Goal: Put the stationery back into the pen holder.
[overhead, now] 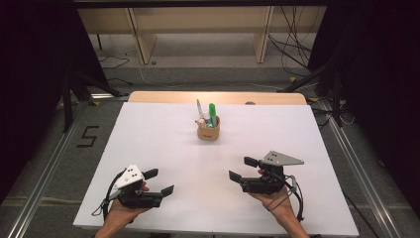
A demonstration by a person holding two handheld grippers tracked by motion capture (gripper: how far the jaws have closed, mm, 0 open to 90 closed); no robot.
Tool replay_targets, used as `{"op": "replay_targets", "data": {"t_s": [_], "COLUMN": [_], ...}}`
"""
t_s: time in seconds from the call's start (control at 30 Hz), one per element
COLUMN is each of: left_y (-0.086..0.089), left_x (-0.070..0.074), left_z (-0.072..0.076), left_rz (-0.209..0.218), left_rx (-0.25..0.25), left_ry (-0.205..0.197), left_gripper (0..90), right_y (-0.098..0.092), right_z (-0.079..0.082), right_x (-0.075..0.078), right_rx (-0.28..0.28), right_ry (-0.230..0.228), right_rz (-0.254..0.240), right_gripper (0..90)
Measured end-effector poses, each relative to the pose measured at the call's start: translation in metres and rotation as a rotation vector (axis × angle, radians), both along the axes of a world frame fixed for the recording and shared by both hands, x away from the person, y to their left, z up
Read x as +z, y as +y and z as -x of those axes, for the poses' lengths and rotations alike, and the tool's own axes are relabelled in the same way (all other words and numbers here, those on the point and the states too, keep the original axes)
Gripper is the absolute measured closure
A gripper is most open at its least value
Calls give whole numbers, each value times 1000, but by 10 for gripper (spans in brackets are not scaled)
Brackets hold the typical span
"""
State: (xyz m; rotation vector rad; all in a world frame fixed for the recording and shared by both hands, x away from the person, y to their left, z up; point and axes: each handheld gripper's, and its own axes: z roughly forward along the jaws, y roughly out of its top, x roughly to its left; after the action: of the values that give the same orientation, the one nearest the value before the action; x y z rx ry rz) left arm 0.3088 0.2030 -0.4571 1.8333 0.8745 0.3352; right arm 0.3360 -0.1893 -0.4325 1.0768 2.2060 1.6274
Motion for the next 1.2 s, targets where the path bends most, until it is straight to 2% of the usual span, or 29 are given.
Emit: {"op": "replay_targets", "data": {"t_s": [0.23, 0.63, 0.9, 1.2], "left_y": [0, 0, 0, 0], "left_x": [0, 1, 0, 0], "left_z": [0, 1, 1, 1], "left_rz": [3, 8, 8, 8], "left_rx": [-8, -16, -18, -21], "left_ry": [1, 4, 5, 1], "left_gripper": [157, 157, 157, 157], "right_y": [-14, -35, -44, -45], "right_z": [14, 33, 41, 40], "right_x": [-5, -14, -20, -20], "right_rx": [-15, -54, -78, -87], "right_ry": [-25, -22, -21, -30], "right_rz": [16, 9, 18, 10], "right_gripper": [205, 203, 200, 194]}}
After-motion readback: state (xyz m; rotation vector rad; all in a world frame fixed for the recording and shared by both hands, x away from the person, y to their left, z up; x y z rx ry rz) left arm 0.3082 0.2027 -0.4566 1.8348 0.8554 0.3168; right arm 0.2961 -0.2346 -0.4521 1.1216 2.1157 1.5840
